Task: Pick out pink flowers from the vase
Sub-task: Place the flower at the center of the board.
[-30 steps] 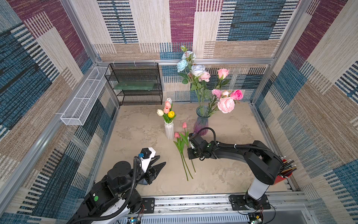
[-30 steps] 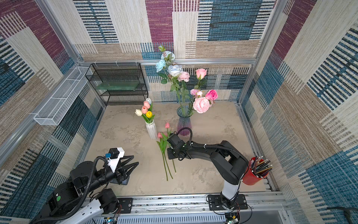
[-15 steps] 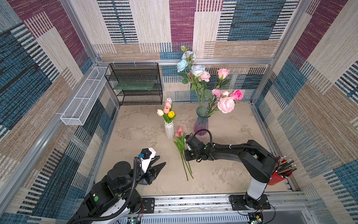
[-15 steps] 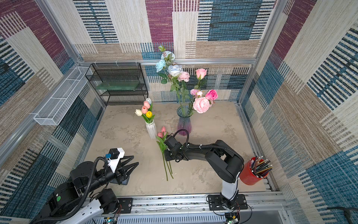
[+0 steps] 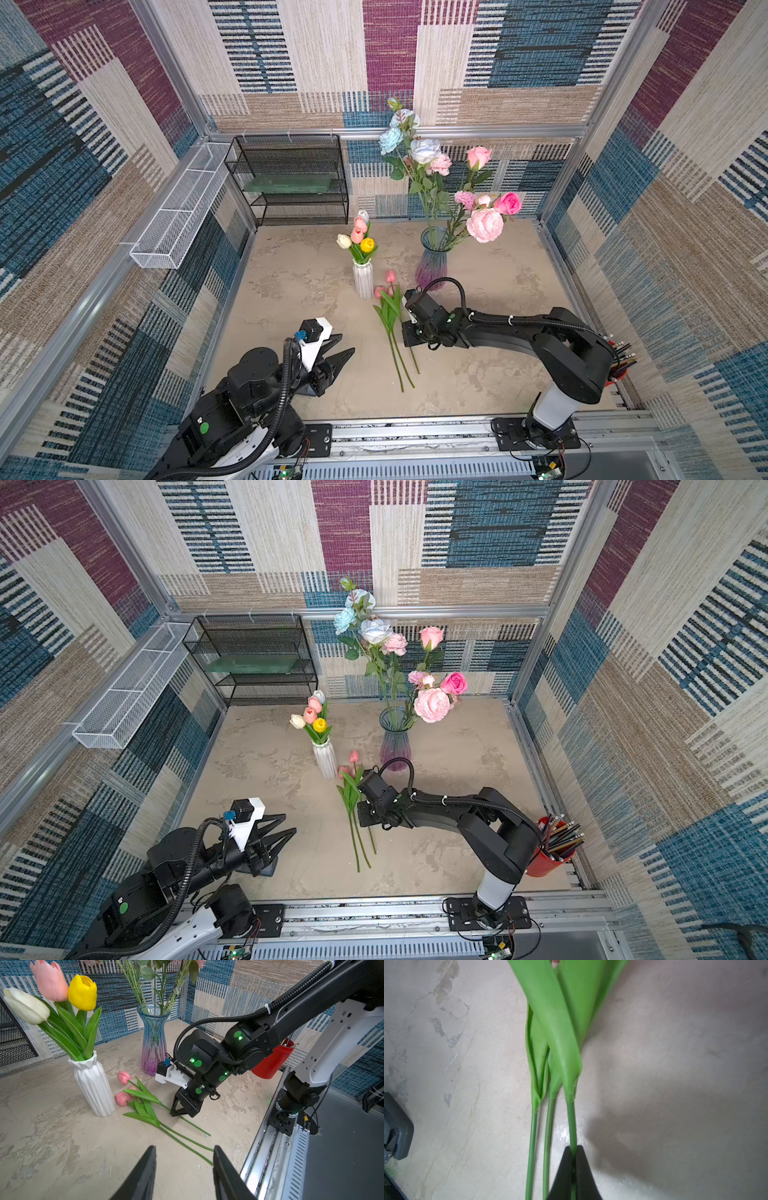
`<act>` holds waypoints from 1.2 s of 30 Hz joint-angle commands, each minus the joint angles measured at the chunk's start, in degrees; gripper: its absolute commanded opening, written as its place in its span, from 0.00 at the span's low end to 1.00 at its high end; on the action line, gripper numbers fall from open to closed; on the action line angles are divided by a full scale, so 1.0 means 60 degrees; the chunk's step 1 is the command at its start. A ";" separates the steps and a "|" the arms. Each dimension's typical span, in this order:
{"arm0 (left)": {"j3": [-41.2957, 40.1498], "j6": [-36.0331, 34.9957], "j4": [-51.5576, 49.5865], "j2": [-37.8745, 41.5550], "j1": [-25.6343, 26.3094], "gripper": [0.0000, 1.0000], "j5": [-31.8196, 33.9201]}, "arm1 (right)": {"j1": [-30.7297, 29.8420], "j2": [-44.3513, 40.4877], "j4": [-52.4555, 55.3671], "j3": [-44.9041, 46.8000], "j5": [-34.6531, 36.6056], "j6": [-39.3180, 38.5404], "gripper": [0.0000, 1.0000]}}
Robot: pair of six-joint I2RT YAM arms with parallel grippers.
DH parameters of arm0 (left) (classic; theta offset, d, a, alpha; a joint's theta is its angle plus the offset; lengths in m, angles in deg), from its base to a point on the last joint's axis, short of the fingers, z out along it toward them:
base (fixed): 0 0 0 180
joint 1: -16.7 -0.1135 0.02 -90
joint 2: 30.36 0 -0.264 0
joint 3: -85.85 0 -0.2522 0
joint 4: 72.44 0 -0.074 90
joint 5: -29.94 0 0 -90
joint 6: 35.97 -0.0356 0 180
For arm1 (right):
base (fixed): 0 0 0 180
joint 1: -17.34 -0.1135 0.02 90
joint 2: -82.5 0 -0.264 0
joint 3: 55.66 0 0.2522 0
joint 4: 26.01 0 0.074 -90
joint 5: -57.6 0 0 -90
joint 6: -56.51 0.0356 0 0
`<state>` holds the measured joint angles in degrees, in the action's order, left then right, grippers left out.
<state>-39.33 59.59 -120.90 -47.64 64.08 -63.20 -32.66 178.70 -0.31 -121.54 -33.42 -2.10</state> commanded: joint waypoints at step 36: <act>0.0444 0.0142 -0.0254 -0.0052 0.0000 0.48 0.1038 | 0.0151 -0.3958 -0.3021 0.0229 -0.0632 -0.3434 0.30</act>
<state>-36.88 59.48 -121.16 -47.10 64.08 -60.10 -32.01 156.03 -10.16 -119.84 -33.83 -12.65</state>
